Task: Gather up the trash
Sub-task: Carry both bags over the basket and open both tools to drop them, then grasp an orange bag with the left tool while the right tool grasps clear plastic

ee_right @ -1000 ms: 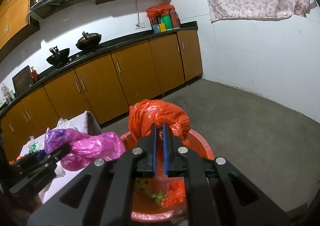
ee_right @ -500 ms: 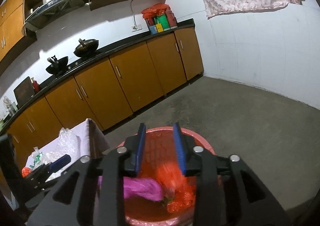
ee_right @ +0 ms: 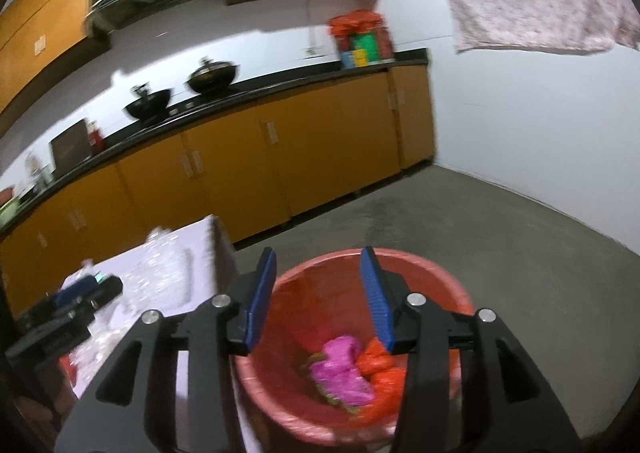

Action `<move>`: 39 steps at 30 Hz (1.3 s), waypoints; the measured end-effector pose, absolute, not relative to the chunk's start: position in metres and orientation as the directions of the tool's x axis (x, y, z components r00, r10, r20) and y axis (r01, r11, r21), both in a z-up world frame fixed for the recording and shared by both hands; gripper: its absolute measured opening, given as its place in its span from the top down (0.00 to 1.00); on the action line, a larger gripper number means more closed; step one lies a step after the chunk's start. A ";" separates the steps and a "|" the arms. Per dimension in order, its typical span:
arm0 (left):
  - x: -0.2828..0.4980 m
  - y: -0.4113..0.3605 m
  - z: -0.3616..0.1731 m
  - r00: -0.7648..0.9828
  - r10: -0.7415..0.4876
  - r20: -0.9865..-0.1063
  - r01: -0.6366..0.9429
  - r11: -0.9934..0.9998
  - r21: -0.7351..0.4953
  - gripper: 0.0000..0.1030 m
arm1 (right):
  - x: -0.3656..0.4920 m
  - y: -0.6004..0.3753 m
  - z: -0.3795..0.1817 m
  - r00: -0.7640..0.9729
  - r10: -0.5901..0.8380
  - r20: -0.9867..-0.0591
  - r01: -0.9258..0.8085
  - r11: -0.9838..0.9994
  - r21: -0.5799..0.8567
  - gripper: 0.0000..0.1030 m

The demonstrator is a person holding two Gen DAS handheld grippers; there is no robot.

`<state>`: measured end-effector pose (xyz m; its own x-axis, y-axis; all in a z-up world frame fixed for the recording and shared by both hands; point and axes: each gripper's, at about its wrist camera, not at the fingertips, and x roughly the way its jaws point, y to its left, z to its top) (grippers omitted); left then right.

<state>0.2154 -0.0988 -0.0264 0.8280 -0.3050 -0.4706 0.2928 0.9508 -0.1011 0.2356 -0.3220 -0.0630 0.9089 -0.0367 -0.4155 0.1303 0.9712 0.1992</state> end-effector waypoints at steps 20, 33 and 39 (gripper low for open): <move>0.188 0.120 -0.057 0.817 0.166 -0.551 -0.222 0.974 -0.035 0.10 | 0.271 -0.131 -0.097 0.783 0.316 -0.536 -0.232 0.948 0.220 0.50; 0.203 0.141 -0.090 0.770 0.126 -0.625 -0.221 0.972 -0.076 0.38 | 0.277 -0.090 -0.116 0.731 0.330 -0.597 -0.249 0.944 0.216 0.50; 0.201 0.142 -0.090 0.783 0.094 -0.615 -0.176 0.982 -0.074 0.71 | 0.279 -0.074 -0.129 0.699 0.348 -0.625 -0.261 0.937 0.231 0.50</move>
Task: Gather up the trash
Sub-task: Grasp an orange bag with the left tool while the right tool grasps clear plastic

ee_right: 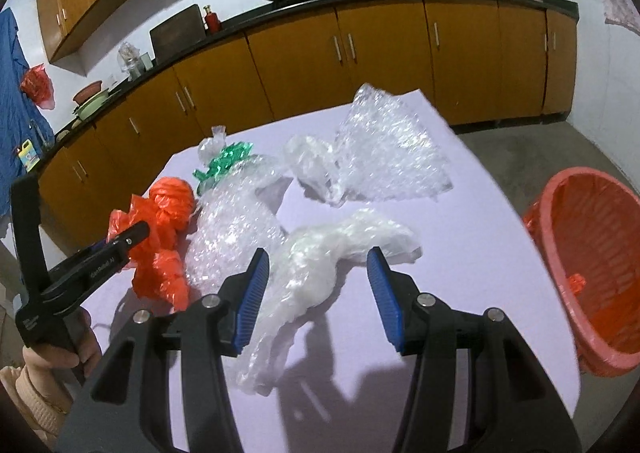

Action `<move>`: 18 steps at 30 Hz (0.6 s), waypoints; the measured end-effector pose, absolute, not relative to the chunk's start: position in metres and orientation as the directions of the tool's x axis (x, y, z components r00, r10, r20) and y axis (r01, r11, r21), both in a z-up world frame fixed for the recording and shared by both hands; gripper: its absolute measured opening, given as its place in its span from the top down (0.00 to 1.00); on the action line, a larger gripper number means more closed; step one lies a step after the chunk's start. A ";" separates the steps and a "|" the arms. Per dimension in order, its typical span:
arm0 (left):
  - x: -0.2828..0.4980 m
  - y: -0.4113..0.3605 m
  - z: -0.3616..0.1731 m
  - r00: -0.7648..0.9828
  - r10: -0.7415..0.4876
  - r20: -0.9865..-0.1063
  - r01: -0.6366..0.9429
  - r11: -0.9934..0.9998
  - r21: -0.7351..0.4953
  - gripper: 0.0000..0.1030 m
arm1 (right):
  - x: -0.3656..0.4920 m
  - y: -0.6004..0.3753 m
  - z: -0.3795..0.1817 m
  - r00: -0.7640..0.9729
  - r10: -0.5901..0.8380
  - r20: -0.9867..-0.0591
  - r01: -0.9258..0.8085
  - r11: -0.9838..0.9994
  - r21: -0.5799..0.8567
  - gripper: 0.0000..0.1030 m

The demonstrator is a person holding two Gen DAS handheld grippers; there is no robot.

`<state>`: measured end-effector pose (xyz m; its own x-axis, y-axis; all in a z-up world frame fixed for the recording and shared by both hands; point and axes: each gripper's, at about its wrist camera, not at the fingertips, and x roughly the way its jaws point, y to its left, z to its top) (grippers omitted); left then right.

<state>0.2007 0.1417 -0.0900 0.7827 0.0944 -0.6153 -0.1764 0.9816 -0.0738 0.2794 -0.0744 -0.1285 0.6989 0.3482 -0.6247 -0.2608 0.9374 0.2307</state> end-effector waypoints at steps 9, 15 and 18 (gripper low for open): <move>0.178 0.153 -0.068 0.840 0.056 -0.540 -0.158 0.977 -0.143 0.78 | 0.283 -0.051 -0.147 0.653 0.361 -0.666 -0.285 0.932 0.226 0.50; 0.170 0.151 -0.053 0.861 0.052 -0.505 -0.146 0.978 -0.148 0.78 | 0.289 -0.041 -0.172 0.590 0.348 -0.728 -0.279 0.935 0.221 0.62; 0.168 0.147 -0.050 0.866 0.049 -0.498 -0.143 0.978 -0.151 0.78 | 0.289 -0.038 -0.182 0.566 0.337 -0.753 -0.288 0.936 0.202 0.86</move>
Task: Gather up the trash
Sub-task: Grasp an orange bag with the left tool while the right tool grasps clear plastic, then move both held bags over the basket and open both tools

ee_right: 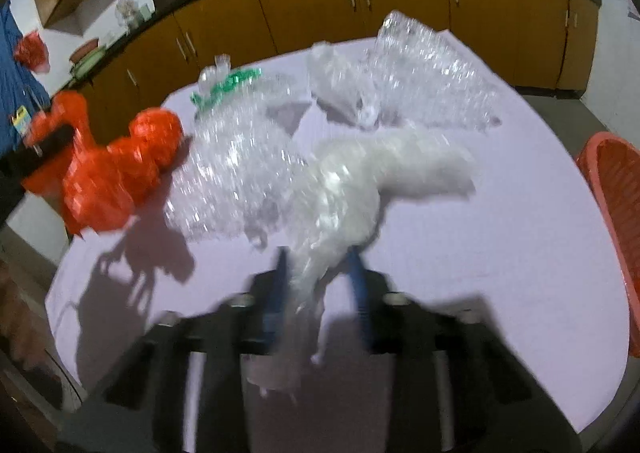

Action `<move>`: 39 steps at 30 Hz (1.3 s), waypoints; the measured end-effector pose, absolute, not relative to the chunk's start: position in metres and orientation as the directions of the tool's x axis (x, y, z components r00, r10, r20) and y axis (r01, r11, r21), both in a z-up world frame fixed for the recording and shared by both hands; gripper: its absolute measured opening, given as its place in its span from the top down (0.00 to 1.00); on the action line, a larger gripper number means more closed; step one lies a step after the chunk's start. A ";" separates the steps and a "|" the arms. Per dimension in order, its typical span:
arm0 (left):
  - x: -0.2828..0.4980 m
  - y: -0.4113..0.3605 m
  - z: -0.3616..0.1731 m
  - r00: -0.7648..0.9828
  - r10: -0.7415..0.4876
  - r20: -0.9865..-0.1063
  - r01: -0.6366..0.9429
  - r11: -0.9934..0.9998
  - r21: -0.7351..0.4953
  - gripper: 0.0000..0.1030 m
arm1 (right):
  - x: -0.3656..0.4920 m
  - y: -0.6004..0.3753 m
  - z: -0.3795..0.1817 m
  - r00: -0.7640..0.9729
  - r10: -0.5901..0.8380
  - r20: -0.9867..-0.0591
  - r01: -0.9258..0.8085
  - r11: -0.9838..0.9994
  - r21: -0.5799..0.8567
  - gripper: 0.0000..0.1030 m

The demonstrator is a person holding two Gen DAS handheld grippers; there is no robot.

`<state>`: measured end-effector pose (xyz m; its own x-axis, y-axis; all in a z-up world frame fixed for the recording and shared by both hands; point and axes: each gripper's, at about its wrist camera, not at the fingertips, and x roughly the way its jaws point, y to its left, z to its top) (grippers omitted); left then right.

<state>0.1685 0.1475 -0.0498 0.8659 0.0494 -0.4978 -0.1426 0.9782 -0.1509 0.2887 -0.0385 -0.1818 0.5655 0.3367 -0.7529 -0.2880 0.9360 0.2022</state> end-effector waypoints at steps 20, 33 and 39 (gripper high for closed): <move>0.171 0.082 -0.033 0.883 -0.085 -0.461 0.023 0.990 -0.139 0.78 | 0.261 -0.119 -0.126 0.740 0.231 -0.632 -0.195 0.972 0.128 0.94; 0.179 0.020 -0.025 0.868 -0.222 -0.444 0.177 0.974 -0.141 0.78 | 0.242 -0.189 -0.090 0.828 0.131 -0.545 -0.076 0.990 0.121 0.94; 0.187 -0.015 -0.023 0.851 -0.287 -0.440 0.249 0.958 -0.144 0.78 | 0.237 -0.220 -0.086 0.844 0.073 -0.531 -0.011 0.993 0.119 0.94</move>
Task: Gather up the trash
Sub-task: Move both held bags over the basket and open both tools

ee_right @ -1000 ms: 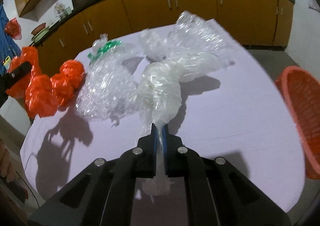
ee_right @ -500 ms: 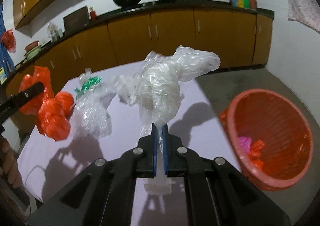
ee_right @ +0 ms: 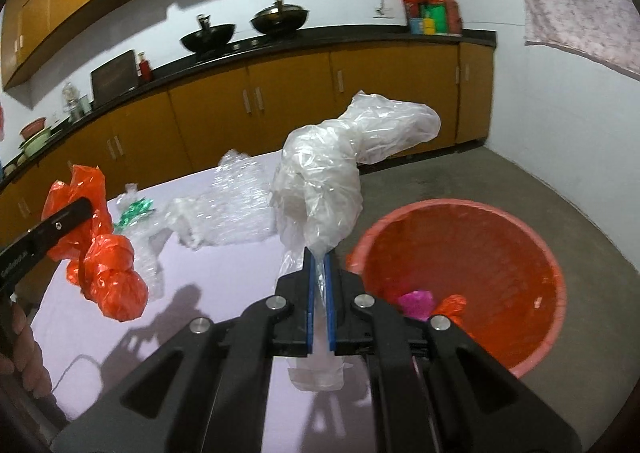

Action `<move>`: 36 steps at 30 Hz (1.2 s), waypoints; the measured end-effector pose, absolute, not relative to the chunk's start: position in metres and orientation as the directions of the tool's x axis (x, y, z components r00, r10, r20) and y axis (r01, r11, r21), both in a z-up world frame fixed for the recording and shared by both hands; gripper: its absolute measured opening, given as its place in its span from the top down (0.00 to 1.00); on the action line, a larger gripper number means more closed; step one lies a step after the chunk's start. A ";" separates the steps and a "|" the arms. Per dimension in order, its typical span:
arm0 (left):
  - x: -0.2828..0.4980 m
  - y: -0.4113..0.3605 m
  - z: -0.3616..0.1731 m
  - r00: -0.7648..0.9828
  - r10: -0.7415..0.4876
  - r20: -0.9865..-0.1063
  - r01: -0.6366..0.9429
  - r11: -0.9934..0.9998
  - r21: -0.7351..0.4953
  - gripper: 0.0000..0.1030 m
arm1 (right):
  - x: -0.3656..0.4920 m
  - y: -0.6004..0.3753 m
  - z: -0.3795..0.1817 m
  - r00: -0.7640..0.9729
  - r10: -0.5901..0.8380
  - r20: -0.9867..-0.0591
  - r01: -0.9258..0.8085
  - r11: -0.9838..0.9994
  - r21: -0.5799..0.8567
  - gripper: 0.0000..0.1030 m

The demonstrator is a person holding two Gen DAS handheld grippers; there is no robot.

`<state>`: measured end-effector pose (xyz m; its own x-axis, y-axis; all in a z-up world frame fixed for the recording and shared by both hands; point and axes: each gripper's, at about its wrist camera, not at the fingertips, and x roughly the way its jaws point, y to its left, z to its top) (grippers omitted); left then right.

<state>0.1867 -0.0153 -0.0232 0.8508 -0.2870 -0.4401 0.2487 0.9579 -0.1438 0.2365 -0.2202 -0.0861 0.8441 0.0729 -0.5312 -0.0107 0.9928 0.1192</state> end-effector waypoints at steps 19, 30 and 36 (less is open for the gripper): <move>0.217 -0.129 -0.028 0.765 -0.456 -0.454 0.442 0.885 -0.144 0.78 | 0.240 -0.313 -0.099 0.831 -0.083 -0.551 0.175 0.978 0.116 0.94; 0.236 -0.181 -0.046 0.709 -0.499 -0.498 0.513 0.850 -0.120 0.78 | 0.248 -0.347 -0.116 0.812 -0.116 -0.571 0.227 0.966 0.127 0.94; 0.243 -0.203 -0.057 0.683 -0.513 -0.520 0.540 0.834 -0.112 0.78 | 0.254 -0.362 -0.123 0.805 -0.127 -0.580 0.249 0.959 0.136 0.94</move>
